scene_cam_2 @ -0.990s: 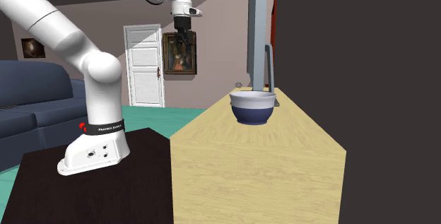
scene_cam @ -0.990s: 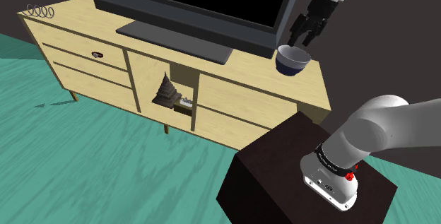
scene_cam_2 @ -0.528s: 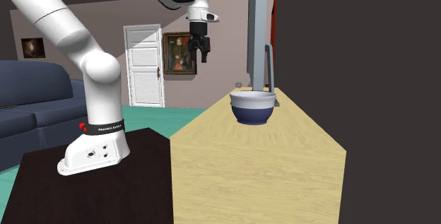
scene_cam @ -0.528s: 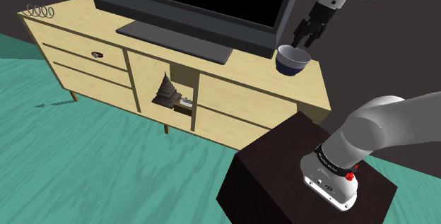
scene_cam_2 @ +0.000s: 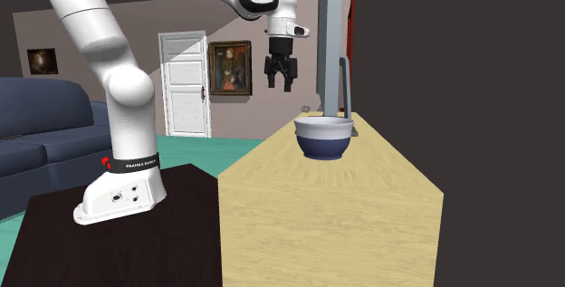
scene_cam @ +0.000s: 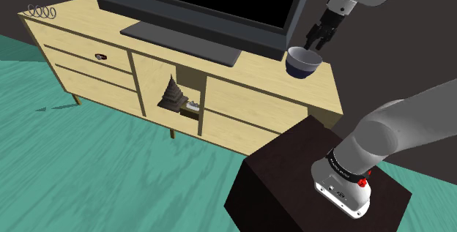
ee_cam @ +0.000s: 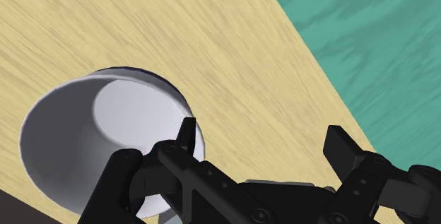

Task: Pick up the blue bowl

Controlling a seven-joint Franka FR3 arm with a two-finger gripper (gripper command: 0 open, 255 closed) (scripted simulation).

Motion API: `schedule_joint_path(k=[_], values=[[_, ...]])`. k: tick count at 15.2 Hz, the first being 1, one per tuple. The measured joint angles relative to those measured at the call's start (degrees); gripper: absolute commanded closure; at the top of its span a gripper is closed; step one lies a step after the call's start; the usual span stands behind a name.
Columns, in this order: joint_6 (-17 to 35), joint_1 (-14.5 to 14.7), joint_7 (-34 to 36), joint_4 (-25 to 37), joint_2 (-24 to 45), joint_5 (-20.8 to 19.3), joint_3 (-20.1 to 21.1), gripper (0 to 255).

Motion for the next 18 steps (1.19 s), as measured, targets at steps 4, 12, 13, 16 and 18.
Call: schedule_joint_path(k=[4,12,13,16,18], values=[[1.37,-0.37,-6.38,4.71,7.32,2.0,-4.65,0],[1.6,-2.72,-20.23,17.75,25.62,11.36,-11.34,0],[1.09,-3.65,-22.32,20.28,28.68,13.13,-11.88,0],[-0.69,-6.39,-26.43,27.36,36.53,17.64,-12.08,0],[-1.66,-8.38,-28.52,31.15,40.65,19.86,-11.91,0]])
